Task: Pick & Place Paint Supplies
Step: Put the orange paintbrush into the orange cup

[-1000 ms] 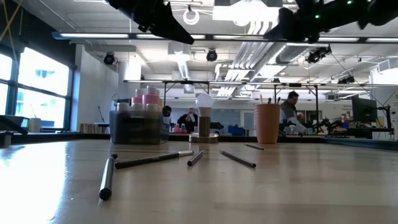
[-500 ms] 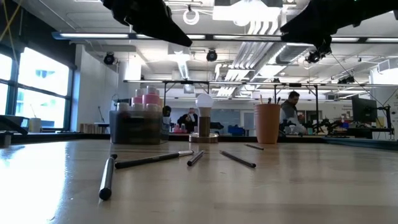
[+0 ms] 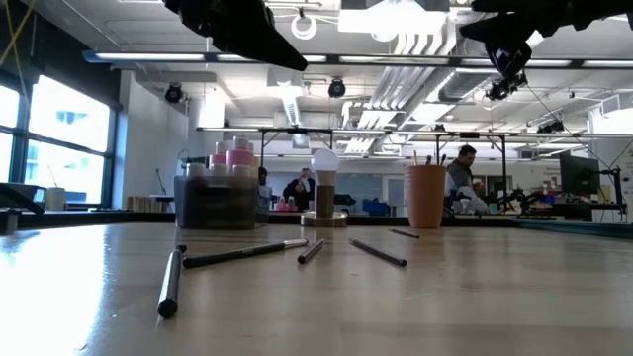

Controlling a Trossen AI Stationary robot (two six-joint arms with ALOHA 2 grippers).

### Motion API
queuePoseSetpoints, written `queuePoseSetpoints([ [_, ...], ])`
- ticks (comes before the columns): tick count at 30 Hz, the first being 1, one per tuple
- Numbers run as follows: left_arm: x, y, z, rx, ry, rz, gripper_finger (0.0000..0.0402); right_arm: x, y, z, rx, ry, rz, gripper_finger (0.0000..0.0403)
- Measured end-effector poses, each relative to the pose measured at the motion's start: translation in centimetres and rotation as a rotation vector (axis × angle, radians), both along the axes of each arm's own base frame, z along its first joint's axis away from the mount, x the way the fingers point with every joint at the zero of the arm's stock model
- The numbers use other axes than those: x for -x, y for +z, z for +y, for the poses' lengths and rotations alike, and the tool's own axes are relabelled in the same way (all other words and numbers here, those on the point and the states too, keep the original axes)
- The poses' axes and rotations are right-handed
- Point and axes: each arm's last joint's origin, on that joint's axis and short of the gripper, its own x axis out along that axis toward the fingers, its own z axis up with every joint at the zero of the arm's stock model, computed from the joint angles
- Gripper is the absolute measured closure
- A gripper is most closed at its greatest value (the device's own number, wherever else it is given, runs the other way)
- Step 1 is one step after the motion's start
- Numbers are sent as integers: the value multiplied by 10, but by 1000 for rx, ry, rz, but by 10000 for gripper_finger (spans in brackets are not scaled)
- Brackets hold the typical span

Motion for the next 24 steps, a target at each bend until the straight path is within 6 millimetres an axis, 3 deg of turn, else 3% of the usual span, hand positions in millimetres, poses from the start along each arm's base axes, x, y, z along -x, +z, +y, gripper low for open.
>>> queuePoseSetpoints([
  [7, -2, 3, 0, 7, 0, -37, 401, 2, 4, 9, 66, 28, -44, 256],
  [24, -3, 7, 0, 6, 0, -75, 401, 7, 4, 27, 178, 56, -51, 382],
])
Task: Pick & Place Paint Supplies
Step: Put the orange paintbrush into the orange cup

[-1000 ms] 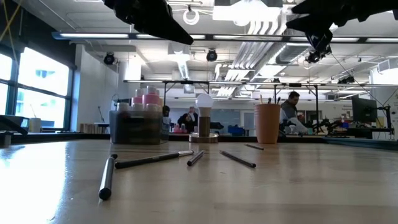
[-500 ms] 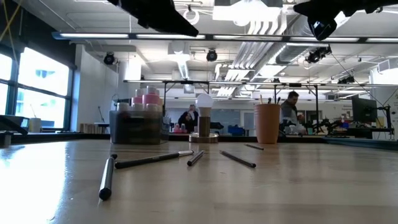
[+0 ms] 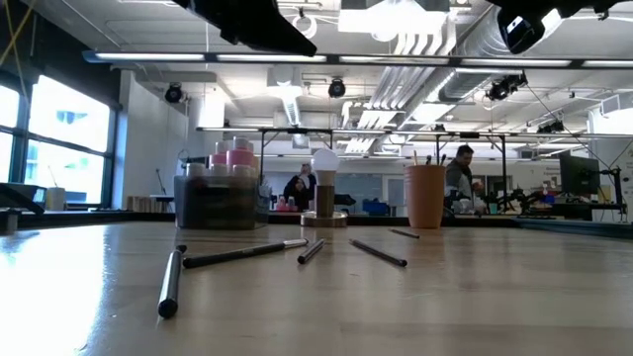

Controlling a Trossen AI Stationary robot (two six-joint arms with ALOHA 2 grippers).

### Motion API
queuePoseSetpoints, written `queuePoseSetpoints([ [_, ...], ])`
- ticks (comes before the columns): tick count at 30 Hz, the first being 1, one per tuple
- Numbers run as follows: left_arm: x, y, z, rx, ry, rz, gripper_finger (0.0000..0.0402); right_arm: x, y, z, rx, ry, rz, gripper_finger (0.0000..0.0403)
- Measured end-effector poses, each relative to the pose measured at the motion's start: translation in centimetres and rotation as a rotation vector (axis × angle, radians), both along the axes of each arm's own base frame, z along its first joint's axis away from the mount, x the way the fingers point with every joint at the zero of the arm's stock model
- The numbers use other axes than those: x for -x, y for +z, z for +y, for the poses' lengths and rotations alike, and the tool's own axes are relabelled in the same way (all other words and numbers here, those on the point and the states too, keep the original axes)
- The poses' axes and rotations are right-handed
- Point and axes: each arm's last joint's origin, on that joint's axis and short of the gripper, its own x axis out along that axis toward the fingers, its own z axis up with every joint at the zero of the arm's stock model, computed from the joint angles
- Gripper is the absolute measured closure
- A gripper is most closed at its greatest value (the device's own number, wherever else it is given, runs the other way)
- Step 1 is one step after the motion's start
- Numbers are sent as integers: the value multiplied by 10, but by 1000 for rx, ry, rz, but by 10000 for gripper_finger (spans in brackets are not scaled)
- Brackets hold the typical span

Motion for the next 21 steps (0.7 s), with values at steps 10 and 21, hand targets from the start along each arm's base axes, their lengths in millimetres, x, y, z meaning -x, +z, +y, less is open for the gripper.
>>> queuePoseSetpoints([
  [10, 0, 1, 0, -1, 2, -6, 401, 19, -28, -9, 24, -216, -55, 400],
  [21, -3, 9, 28, 79, 333, -104, 401, 48, -59, -22, -24, -301, -156, 399],
])
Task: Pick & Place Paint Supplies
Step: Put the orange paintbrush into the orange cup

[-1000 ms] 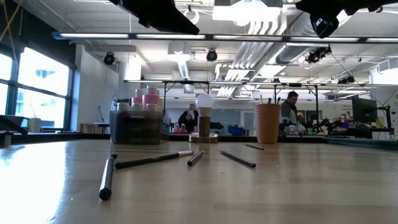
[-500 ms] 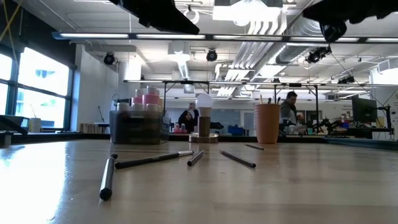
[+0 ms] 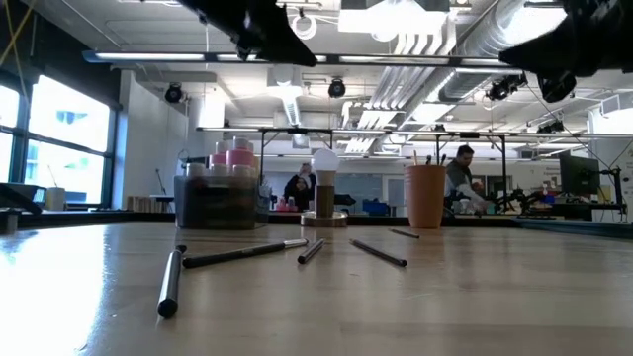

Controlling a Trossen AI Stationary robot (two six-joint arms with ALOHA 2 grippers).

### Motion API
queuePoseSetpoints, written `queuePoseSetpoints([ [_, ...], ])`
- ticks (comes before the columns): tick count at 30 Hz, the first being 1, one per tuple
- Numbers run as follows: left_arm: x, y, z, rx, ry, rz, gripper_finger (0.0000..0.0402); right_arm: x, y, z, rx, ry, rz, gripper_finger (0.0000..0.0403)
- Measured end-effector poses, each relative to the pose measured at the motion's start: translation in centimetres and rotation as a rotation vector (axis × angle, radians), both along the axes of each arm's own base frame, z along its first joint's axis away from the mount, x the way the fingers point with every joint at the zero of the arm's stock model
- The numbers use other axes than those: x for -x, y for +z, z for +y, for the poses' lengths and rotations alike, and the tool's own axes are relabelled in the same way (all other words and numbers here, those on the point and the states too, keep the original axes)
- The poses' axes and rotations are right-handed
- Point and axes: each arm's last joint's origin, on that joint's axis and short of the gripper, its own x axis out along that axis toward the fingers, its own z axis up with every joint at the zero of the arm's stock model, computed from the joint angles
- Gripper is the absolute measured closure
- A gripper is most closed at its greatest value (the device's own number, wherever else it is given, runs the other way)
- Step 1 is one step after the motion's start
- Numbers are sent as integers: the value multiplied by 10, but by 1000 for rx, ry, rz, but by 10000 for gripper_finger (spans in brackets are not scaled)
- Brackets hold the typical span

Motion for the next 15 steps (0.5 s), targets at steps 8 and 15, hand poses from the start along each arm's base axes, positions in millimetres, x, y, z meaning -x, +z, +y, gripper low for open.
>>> queuePoseSetpoints([
  [8, -14, 0, 38, 323, -33, -102, 401, 6, -16, -3, 43, -36, 117, 399],
  [15, -50, 0, 44, 296, 69, -75, 401, 6, -16, -3, 47, -46, 124, 399],
])
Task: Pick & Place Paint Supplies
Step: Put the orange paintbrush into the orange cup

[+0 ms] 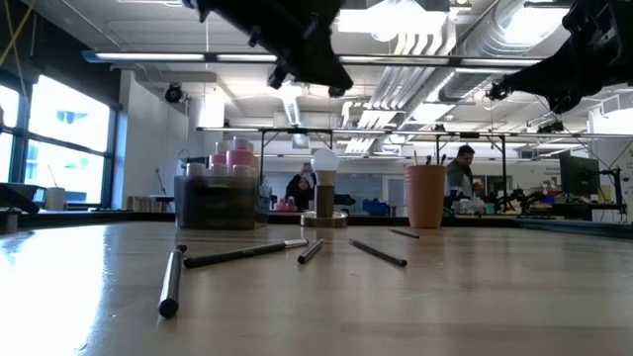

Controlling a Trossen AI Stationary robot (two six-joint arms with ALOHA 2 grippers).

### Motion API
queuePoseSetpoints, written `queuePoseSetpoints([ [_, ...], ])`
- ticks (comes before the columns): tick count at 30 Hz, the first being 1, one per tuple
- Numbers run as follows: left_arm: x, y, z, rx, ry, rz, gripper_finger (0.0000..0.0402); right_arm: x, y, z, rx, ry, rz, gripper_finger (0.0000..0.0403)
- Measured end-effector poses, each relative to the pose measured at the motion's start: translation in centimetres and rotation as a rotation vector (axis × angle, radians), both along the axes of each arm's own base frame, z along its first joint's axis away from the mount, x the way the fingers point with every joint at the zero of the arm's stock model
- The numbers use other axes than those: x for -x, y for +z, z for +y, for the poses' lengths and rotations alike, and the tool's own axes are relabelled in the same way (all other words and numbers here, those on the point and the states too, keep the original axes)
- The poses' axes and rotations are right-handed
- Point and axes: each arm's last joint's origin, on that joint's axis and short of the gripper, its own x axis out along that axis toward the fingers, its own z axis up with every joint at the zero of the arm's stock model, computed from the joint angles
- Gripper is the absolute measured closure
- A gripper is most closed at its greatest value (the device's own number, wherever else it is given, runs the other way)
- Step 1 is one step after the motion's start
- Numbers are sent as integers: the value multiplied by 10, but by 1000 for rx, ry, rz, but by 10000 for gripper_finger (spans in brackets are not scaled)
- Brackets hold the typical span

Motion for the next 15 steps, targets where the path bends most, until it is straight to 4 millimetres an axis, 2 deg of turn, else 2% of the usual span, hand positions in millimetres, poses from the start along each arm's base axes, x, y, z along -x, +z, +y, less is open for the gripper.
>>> queuePoseSetpoints([
  [5, -25, 3, 11, 61, 153, 133, 401, 2, -7, -4, 46, -131, 76, 399],
  [8, -39, 0, 19, 99, 215, 212, 401, 2, -7, -3, 57, -84, 80, 399],
  [13, -69, -6, 27, 144, 211, 211, 401, 4, 7, -3, -28, -70, -77, 400],
  [15, -79, -10, 33, 161, 212, 189, 401, 3, 7, -2, -21, -22, -79, 400],
])
